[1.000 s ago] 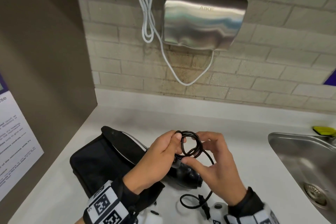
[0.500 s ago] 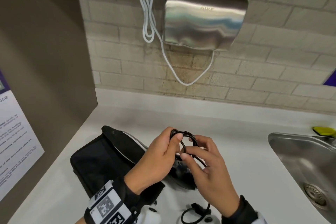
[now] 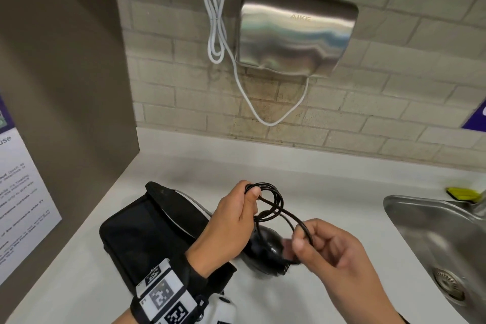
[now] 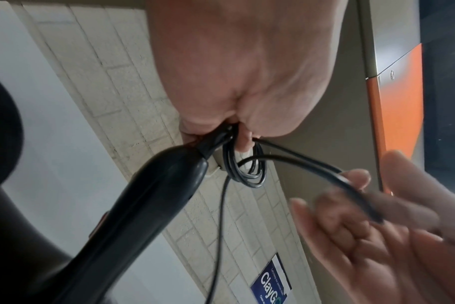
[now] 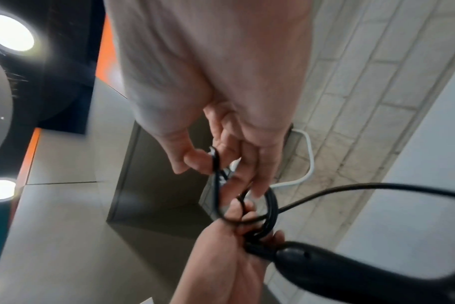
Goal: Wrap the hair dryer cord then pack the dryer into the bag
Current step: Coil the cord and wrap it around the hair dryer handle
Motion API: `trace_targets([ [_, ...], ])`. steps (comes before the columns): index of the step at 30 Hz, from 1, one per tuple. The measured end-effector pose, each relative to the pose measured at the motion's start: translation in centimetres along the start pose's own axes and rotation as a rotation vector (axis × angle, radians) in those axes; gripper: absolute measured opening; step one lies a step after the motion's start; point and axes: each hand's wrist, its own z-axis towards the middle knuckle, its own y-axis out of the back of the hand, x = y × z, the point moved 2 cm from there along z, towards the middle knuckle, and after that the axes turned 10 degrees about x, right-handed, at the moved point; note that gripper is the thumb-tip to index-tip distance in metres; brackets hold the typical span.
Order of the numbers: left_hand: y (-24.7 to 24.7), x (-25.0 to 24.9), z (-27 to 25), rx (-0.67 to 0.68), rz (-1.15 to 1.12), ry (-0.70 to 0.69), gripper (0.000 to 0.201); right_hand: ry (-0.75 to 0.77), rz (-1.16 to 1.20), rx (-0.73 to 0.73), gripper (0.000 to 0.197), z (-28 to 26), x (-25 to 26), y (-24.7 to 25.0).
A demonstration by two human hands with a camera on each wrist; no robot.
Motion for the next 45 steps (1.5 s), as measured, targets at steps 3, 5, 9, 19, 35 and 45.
trace_targets([
  [3, 0.0, 0.0, 0.0, 0.016, 0.001, -0.006, 0.034, -0.055, 0.121, 0.010, 0.050, -0.5, 0.5, 1.0],
  [5, 0.1, 0.1, 0.1, 0.010, -0.015, -0.006, 0.033, -0.192, 0.226, 0.038, 0.064, -0.9, 1.2, 1.9],
  [9, 0.7, 0.4, 0.2, -0.004, -0.027, 0.001, 0.038, -0.250, 0.072, 0.153, 0.056, -1.3, 1.9, 3.7],
  [19, 0.7, 0.4, 0.3, 0.023, 0.063, -0.048, 0.027, 0.140, 1.115, 0.239, 0.032, -0.6, 2.4, 4.0],
  [35, 0.5, 1.0, 0.4, -0.075, 0.002, -0.012, 0.026, -0.246, 0.283, 0.654, 0.019, -1.3, 2.3, -0.5],
  [45, 1.0, 1.3, 0.1, -0.010, 0.159, -0.041, 0.022, -0.258, 0.258, 0.091, 0.060, -2.3, 4.1, 6.0],
])
